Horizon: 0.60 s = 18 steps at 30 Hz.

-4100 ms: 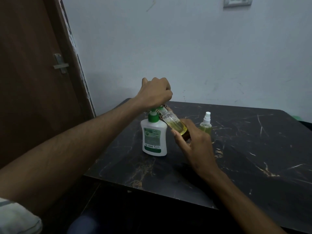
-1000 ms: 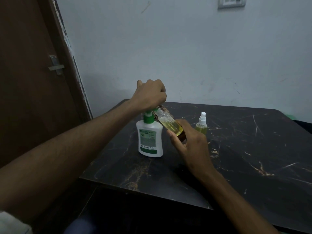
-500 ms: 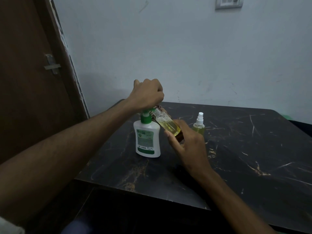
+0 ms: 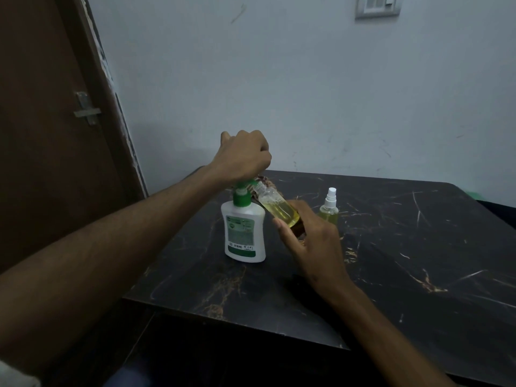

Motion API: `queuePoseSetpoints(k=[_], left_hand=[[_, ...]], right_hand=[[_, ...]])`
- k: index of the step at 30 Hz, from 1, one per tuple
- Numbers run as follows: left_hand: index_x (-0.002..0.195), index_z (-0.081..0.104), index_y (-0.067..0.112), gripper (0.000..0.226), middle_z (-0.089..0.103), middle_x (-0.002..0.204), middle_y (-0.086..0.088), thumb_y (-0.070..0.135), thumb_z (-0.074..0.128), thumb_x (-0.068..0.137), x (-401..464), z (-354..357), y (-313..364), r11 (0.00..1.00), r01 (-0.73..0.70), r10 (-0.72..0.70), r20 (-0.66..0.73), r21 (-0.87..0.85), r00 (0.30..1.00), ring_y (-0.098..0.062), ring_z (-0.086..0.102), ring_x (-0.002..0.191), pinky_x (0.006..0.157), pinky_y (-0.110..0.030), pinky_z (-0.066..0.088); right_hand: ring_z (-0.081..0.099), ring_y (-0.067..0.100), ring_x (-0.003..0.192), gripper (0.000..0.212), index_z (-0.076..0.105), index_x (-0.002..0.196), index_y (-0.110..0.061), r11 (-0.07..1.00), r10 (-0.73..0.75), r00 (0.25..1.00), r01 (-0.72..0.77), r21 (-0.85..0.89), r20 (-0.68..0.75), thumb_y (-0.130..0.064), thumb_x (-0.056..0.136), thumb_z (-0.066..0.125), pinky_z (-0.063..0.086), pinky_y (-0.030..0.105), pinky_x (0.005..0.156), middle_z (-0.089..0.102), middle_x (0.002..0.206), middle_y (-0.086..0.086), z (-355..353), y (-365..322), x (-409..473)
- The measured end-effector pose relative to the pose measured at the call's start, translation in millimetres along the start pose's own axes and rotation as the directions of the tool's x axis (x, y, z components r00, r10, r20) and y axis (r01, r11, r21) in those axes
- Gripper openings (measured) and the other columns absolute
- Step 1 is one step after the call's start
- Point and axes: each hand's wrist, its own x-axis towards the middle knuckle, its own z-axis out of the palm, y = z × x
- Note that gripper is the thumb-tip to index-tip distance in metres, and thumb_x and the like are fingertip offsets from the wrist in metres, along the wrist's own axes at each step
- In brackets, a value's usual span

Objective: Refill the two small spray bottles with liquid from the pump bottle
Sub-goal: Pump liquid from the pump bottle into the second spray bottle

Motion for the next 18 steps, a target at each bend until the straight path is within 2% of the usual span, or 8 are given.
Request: queuePoseSetpoints(k=[7, 11, 14, 18], left_hand=[[0.08, 0.074, 0.012, 0.019, 0.074, 0.086, 0.002, 0.017, 0.056, 0.085, -3.7, 4.5, 1.5, 1.0, -0.008, 0.008, -0.001, 0.001, 1.0, -0.022, 0.064, 0.085, 0.094, -0.047, 0.028], [0.08, 0.074, 0.005, 0.025, 0.074, 0.084, -0.004, 0.018, 0.054, 0.085, -1.4, 0.2, 1.2, 1.0, -0.01, 0.01, -0.018, 0.008, 1.0, -0.026, 0.064, 0.083, 0.092, -0.047, 0.028], [0.081, 0.075, 0.004, 0.025, 0.075, 0.083, -0.003, 0.017, 0.054, 0.084, -0.3, 1.4, 2.0, 1.0, -0.012, 0.012, -0.027, 0.007, 1.0, -0.026, 0.065, 0.084, 0.091, -0.045, 0.027], [0.08, 0.076, 0.004, 0.023, 0.077, 0.085, -0.003, 0.015, 0.055, 0.081, -3.8, 5.7, 1.7, 1.0, 0.005, -0.006, -0.008, -0.009, 1.0, -0.027, 0.067, 0.086, 0.088, -0.044, 0.025]], right_hand=[[0.062, -0.003, 0.081, 0.034, 0.061, 0.124, -0.024, 1.0, -0.01, 1.0, 0.01, 0.008, -0.002, -0.049, 0.102, 0.052, 0.051, 0.019, 0.069, 0.065, 0.096, -0.016, -0.8, -1.1, 0.8], [0.062, 0.001, 0.08, 0.033, 0.061, 0.125, -0.023, 1.0, -0.01, 1.0, 0.01, 0.003, -0.01, -0.046, 0.102, 0.055, 0.05, 0.017, 0.068, 0.064, 0.097, -0.016, -2.0, -0.5, 0.2], [0.061, -0.002, 0.082, 0.03, 0.061, 0.125, -0.024, 1.0, -0.009, 1.0, 0.009, 0.0, -0.008, -0.043, 0.102, 0.057, 0.048, 0.014, 0.068, 0.064, 0.097, -0.016, -2.3, 0.1, -0.1], [0.062, -0.002, 0.083, 0.033, 0.06, 0.127, -0.025, 1.0, -0.017, 1.0, 0.017, -0.006, 0.007, -0.047, 0.103, 0.055, 0.051, 0.016, 0.069, 0.064, 0.098, -0.016, -0.6, -0.1, 0.3]])
